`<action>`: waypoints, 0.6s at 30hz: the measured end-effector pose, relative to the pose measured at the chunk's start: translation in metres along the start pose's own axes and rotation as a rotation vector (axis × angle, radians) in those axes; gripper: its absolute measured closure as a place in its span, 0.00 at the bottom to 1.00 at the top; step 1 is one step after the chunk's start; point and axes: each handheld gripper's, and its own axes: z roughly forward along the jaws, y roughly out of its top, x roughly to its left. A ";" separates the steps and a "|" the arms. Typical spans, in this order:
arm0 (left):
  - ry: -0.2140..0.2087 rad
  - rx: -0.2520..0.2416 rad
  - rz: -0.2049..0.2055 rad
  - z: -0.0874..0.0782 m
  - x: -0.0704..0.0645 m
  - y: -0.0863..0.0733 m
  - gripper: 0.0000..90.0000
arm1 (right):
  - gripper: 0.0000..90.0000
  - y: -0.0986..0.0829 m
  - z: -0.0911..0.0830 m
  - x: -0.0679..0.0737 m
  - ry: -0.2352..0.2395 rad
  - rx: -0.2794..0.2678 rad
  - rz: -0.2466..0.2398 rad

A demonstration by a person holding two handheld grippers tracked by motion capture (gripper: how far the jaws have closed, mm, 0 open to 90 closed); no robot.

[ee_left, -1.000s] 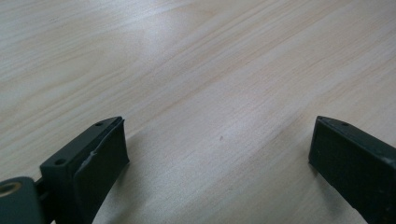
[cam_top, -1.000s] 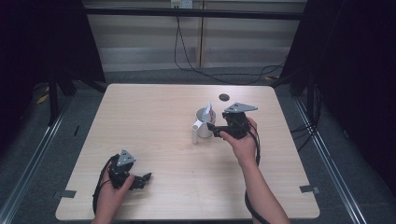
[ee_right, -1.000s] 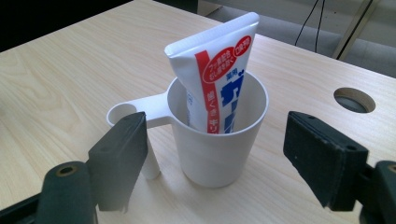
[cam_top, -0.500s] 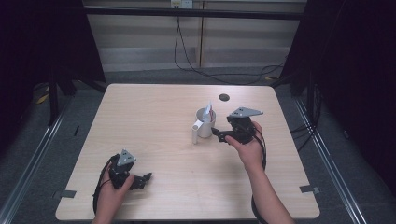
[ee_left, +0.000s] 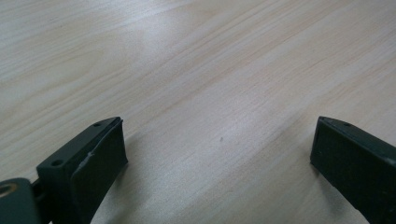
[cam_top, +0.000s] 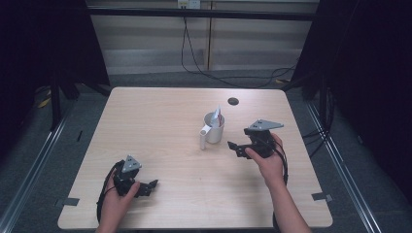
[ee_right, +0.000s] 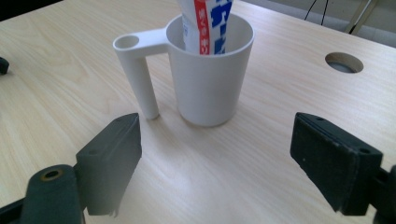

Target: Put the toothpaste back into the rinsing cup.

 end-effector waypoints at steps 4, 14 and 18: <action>-0.001 0.001 0.001 0.000 0.000 0.000 0.03 | 0.17 -0.006 -0.004 -0.001 0.002 0.019 -0.008; -0.005 -0.001 0.000 0.001 0.000 0.000 0.03 | 0.16 -0.022 -0.012 -0.004 0.021 0.047 -0.014; -0.006 0.001 -0.001 0.001 0.000 0.000 0.03 | 0.16 -0.026 -0.017 -0.004 0.020 0.048 -0.012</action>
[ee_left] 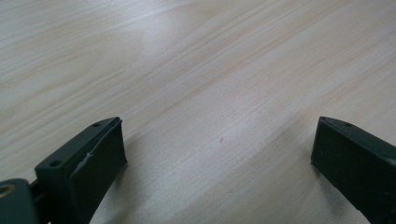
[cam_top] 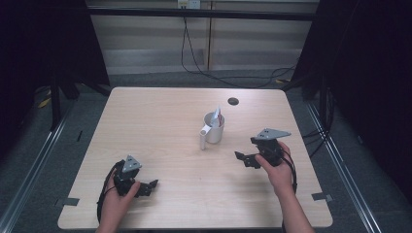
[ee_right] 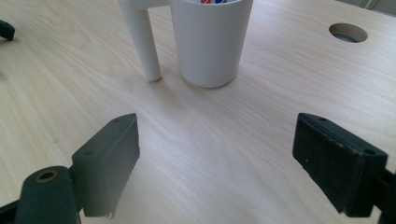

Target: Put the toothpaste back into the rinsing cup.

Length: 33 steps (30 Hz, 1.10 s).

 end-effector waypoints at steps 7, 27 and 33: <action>0.005 0.003 0.001 0.000 0.000 0.000 0.03 | 0.16 -0.009 -0.006 -0.001 0.001 0.011 0.005; 0.004 0.003 0.000 0.000 0.000 0.000 0.03 | 0.17 -0.040 -0.027 -0.008 -0.009 0.035 0.017; 0.005 0.003 0.000 0.000 0.000 0.000 0.03 | 0.17 -0.050 -0.036 -0.010 -0.016 0.048 0.011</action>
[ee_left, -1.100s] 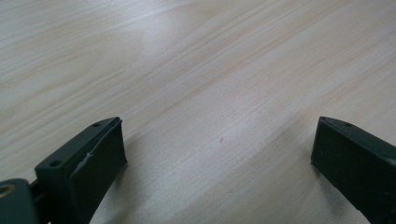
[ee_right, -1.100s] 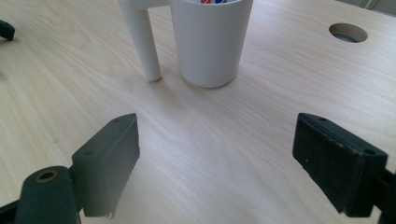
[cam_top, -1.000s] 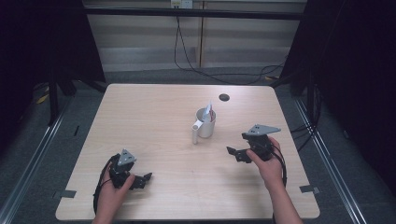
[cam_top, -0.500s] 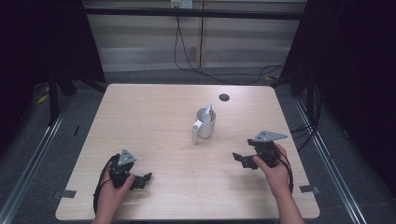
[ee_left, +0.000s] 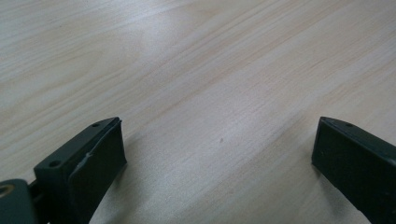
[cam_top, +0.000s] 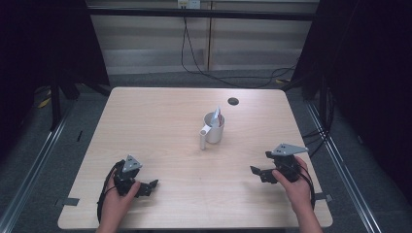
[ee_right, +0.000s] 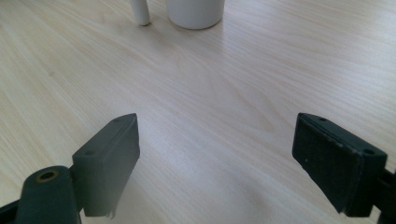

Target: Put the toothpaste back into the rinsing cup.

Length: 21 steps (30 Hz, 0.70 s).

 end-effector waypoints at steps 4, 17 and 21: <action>0.001 0.000 0.000 0.000 0.000 0.000 0.03 | 0.17 -0.005 -0.003 0.000 -0.003 0.012 -0.013; 0.000 0.000 0.000 0.000 0.000 0.000 0.03 | 0.17 -0.029 -0.006 0.001 -0.006 0.067 -0.031; 0.000 0.000 0.000 0.000 0.000 0.000 0.03 | 0.17 -0.032 -0.007 0.003 -0.018 0.091 -0.059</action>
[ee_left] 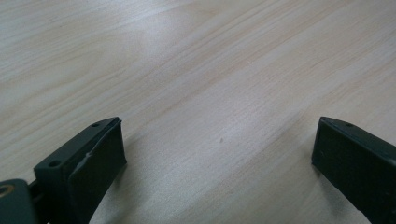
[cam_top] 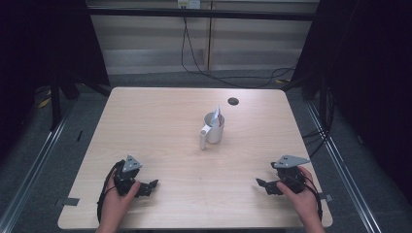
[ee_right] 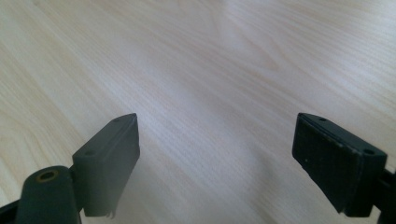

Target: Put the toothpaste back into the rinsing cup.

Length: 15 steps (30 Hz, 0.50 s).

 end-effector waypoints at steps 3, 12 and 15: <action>0.000 0.000 0.000 0.000 0.000 0.000 0.03 | 0.17 -0.004 -0.001 0.001 -0.009 0.027 -0.016; 0.000 0.000 -0.001 0.000 0.000 0.000 0.03 | 0.16 -0.018 -0.002 0.002 -0.013 0.054 -0.041; 0.000 0.000 -0.001 0.000 0.000 0.000 0.03 | 0.16 -0.022 -0.004 0.001 -0.016 0.047 -0.032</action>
